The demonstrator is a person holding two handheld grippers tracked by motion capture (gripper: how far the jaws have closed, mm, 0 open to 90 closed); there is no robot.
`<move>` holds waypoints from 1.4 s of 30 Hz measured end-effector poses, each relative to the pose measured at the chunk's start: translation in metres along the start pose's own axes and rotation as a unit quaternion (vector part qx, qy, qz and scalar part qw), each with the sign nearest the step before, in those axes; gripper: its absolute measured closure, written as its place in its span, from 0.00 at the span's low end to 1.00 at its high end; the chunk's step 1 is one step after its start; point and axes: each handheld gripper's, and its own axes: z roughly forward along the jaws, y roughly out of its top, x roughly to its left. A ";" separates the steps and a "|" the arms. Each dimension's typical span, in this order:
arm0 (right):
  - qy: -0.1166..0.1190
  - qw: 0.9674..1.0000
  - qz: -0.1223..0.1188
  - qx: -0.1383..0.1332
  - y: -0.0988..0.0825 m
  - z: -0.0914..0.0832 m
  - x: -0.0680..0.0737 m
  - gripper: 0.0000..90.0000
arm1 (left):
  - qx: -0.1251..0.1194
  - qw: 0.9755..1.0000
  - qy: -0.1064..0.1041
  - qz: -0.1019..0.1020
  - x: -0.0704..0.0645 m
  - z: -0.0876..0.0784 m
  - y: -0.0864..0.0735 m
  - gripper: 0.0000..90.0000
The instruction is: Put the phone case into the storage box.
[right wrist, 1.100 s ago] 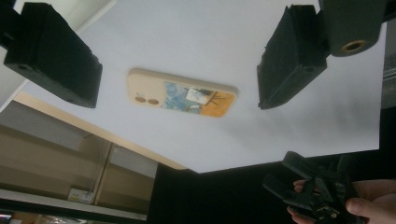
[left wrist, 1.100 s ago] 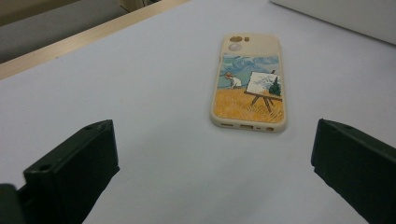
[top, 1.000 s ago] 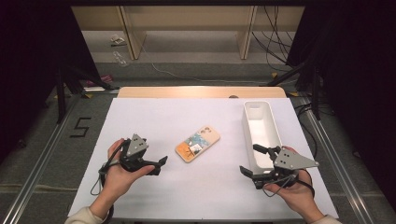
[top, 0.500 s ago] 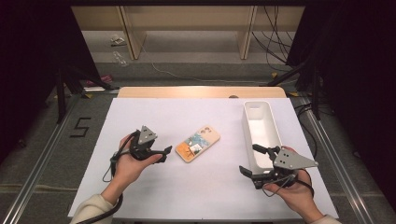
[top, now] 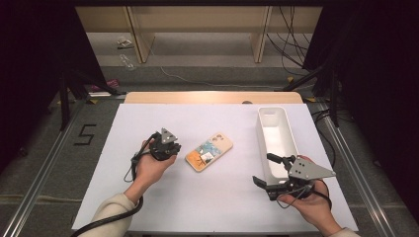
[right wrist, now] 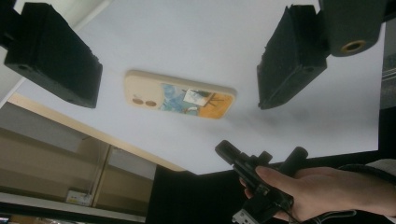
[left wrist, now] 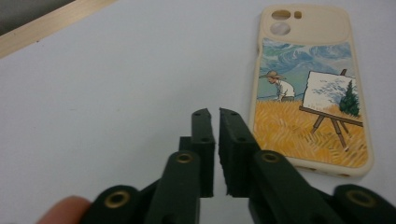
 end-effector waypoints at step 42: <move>-0.007 1.000 0.003 0.001 -0.002 -0.005 0.000 0.17 | 0.044 0.999 -0.016 0.003 -0.001 0.043 -0.004 1.00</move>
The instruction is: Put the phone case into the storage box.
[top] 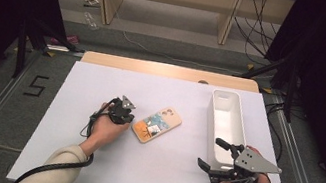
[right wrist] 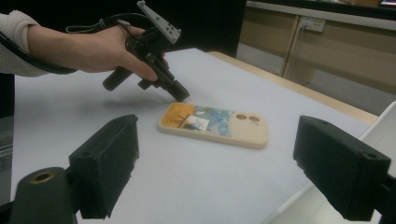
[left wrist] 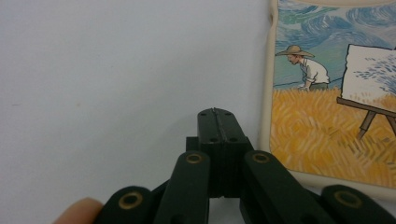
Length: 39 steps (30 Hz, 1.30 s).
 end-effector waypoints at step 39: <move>-0.001 1.000 0.001 -0.002 0.000 -0.001 0.000 0.17 | -0.002 0.999 -0.032 0.041 -0.017 -0.004 -0.002 1.00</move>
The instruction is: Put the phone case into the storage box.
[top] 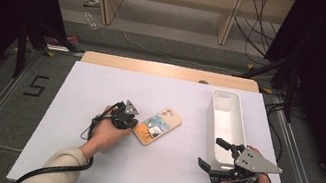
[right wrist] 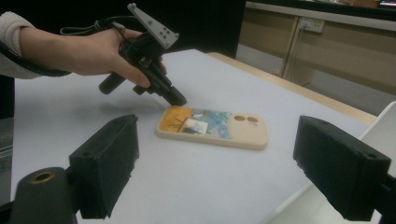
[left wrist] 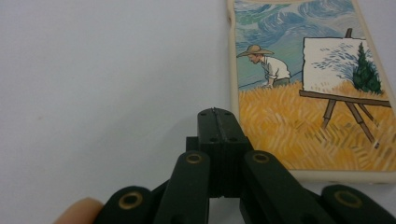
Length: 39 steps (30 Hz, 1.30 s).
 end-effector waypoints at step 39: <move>0.000 1.000 0.001 0.000 0.001 0.002 -0.001 0.17 | 0.021 0.999 -0.016 0.027 -0.030 -0.015 -0.007 1.00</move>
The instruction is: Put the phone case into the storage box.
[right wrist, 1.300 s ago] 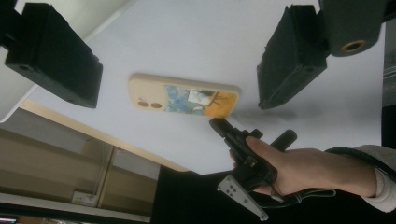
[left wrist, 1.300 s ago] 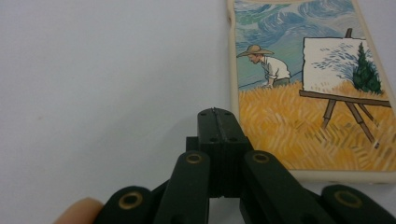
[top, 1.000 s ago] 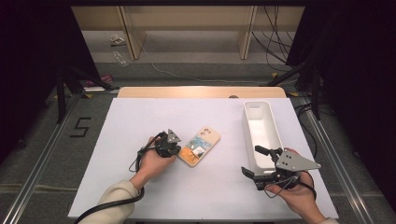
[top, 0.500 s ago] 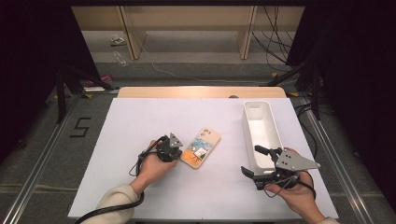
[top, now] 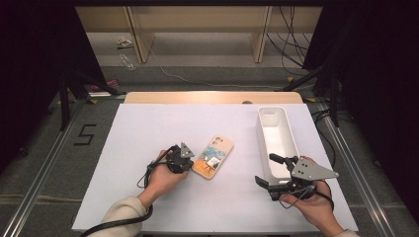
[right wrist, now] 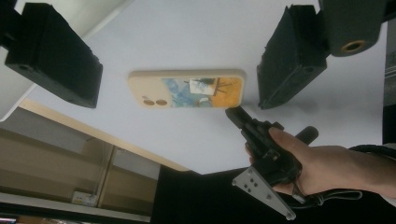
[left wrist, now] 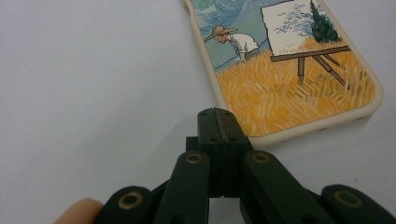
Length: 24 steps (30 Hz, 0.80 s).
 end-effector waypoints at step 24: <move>-0.002 1.000 0.001 0.000 0.000 0.001 0.000 0.17 | -0.032 0.997 -0.013 -0.071 0.005 -0.031 0.029 0.55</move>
